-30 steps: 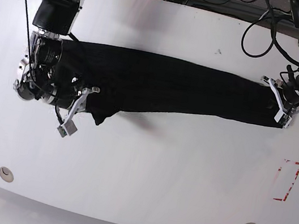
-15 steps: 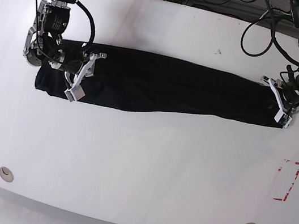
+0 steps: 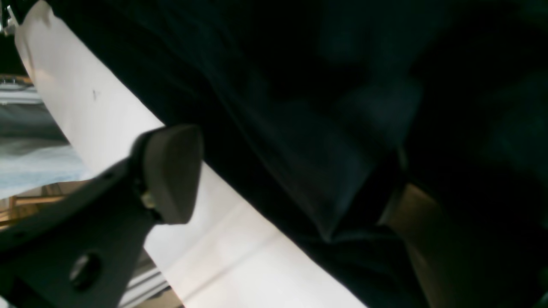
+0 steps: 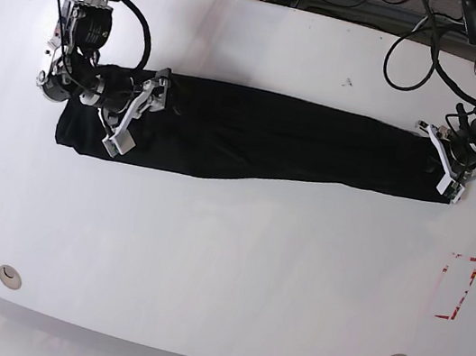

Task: Layout the t-shirt on the table in an organized manner, then fold the t-shirt properly
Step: 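Fold the grasped shirt end over with the right gripper toward the strip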

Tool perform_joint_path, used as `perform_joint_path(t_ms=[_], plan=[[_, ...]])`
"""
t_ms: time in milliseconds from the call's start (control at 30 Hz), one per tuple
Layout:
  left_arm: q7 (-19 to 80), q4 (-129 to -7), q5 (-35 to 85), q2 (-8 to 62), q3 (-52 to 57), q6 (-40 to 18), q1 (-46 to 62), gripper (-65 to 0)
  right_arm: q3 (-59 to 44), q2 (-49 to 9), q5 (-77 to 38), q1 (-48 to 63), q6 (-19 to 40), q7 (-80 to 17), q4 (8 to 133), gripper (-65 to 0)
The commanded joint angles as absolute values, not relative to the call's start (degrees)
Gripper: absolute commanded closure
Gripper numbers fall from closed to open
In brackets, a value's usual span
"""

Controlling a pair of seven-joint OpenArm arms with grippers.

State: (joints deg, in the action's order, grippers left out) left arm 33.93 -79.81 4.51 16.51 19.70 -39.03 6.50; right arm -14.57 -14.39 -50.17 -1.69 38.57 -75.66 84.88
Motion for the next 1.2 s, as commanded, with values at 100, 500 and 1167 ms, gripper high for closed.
perform_joint_path(t_ms=[100, 500, 1167], plan=[[42.2, -78.0, -0.3, 15.9, 18.7, -40.0, 8.0, -8.9, -15.0, -18.3, -50.8, -2.3, 38.5, -75.3, 92.1, -53.1], [42.2, -78.0, -0.3, 15.9, 18.7, -40.0, 8.1, -8.9, -16.9, -20.4, -50.8, -1.0, 39.1, -75.8, 101.3, -53.1], [42.3, -78.7, -0.3, 16.0, 18.8, -40.0, 7.2, -8.9, -14.6, -11.2, -44.4, -0.6, 40.0, -67.6, 94.4, -11.1]])
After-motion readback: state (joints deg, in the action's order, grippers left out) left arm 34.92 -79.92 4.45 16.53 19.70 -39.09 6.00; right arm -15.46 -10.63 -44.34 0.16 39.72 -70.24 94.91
